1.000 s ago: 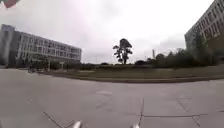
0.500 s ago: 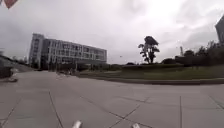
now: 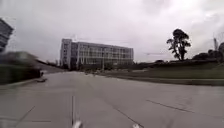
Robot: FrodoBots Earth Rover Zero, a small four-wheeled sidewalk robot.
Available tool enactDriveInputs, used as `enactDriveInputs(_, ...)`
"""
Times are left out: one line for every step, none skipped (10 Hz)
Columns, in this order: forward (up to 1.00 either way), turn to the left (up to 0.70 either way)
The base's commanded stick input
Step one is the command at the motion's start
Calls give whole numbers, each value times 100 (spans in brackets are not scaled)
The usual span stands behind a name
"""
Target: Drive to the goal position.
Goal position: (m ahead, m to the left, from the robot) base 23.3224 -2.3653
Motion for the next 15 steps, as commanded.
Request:
enactDriveInputs(70,34)
enactDriveInputs(70,34)
enactDriveInputs(70,31)
enactDriveInputs(70,0)
enactDriveInputs(70,0)
enactDriveInputs(70,0)
enactDriveInputs(70,0)
enactDriveInputs(70,0)
enactDriveInputs(70,0)
enactDriveInputs(70,0)
enactDriveInputs(70,0)
enactDriveInputs(70,0)
enactDriveInputs(69,0)
enactDriveInputs(70,0)
enactDriveInputs(70,0)
